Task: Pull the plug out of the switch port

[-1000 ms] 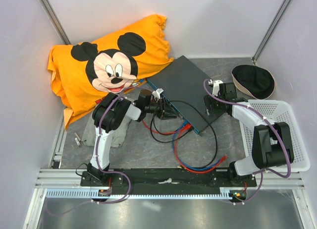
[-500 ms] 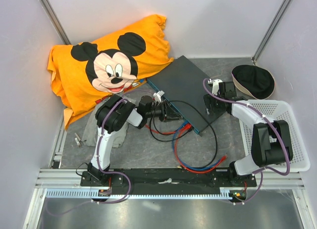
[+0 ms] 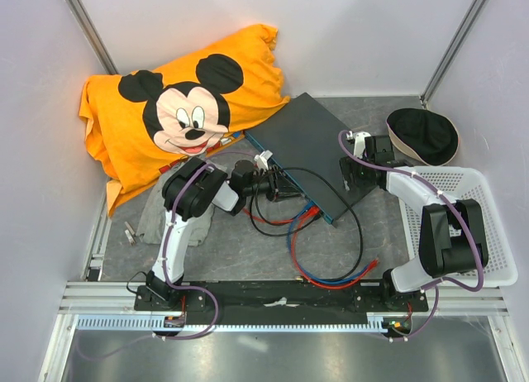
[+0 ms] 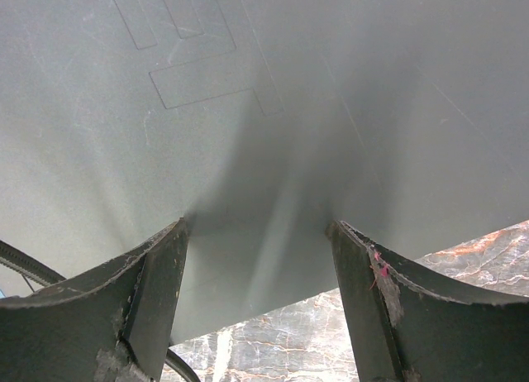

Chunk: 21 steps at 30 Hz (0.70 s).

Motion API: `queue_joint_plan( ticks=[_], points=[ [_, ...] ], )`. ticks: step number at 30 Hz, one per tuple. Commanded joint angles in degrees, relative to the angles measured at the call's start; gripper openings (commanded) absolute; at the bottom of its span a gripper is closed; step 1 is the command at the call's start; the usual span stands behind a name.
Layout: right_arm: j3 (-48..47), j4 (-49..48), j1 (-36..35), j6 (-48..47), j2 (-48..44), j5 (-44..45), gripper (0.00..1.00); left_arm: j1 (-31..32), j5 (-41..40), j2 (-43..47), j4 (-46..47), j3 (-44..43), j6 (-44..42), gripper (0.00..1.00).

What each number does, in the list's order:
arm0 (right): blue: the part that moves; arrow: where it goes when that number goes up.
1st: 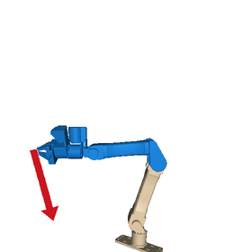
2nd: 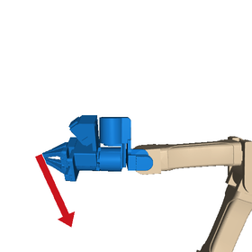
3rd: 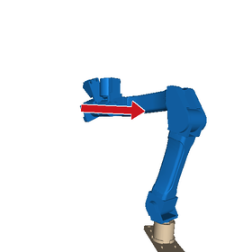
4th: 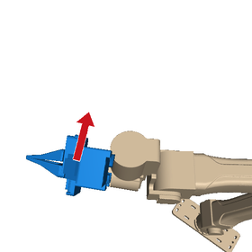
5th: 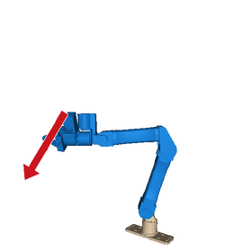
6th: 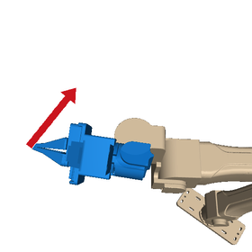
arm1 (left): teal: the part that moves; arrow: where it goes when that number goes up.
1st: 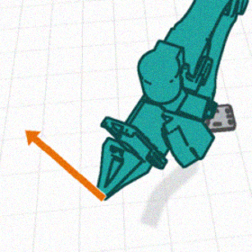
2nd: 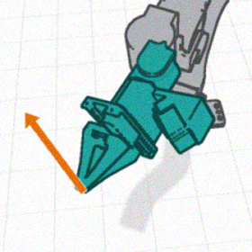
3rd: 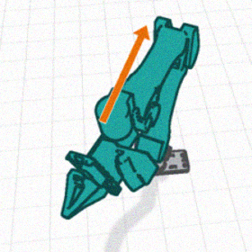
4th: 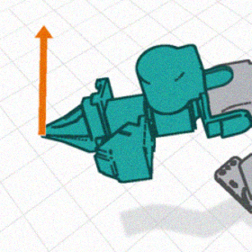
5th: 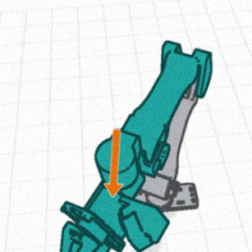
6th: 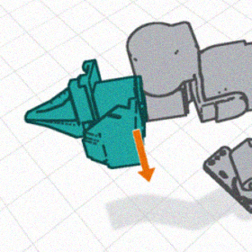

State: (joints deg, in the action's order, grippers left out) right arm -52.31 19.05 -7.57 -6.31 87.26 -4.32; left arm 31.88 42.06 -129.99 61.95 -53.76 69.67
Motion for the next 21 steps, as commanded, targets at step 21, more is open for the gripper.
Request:
queue_joint_plan(
  ticks=[21],
  points=[
    [2.04, 4.07, 0.63, -0.73, 3.70, 1.24, 0.79, -2.61, 1.44, 2.02, -0.51, 3.82, -1.63, 0.02]
  ],
)
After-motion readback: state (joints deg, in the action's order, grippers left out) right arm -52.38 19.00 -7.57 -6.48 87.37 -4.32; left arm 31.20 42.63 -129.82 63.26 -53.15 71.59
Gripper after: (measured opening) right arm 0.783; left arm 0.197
